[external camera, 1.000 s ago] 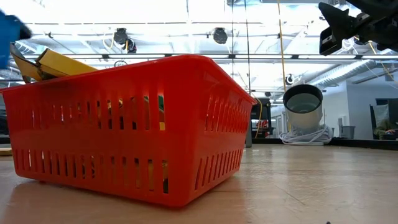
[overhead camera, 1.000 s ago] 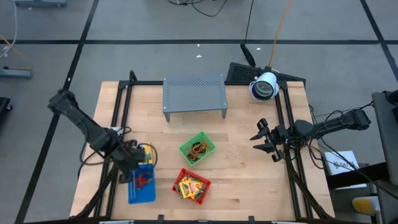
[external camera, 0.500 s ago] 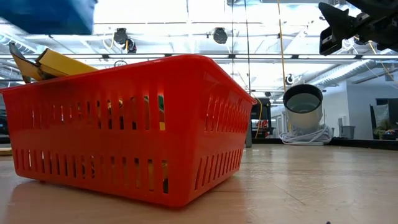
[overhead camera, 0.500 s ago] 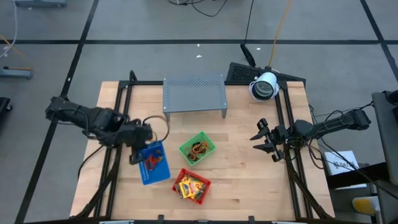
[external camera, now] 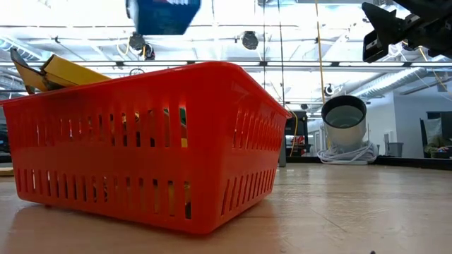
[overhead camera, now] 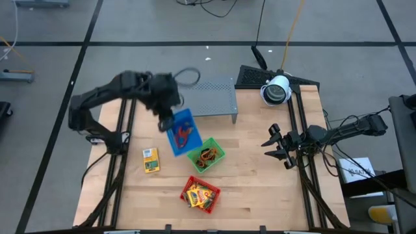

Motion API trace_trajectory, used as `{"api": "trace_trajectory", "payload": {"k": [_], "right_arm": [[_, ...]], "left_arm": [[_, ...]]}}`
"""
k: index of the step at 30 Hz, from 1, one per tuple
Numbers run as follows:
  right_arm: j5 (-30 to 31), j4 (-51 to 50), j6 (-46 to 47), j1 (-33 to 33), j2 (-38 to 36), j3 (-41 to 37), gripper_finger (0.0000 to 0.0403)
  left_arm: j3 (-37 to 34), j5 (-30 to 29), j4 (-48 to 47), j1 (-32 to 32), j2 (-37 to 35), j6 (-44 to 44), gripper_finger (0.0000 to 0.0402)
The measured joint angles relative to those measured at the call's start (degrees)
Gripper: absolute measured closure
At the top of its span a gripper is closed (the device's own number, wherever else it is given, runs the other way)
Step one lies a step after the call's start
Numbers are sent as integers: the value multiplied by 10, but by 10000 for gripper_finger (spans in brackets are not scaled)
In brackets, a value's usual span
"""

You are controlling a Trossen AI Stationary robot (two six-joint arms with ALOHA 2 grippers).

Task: Pick & Place Office Desk Supplies
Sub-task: Put the blue basket on the shelf

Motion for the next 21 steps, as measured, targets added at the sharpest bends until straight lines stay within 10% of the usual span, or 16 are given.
{"api": "trace_trajectory", "payload": {"k": [21], "right_arm": [[0,0,0,0,0,0,261]], "left_arm": [[135,-22,-68,284,150,316,396]]}}
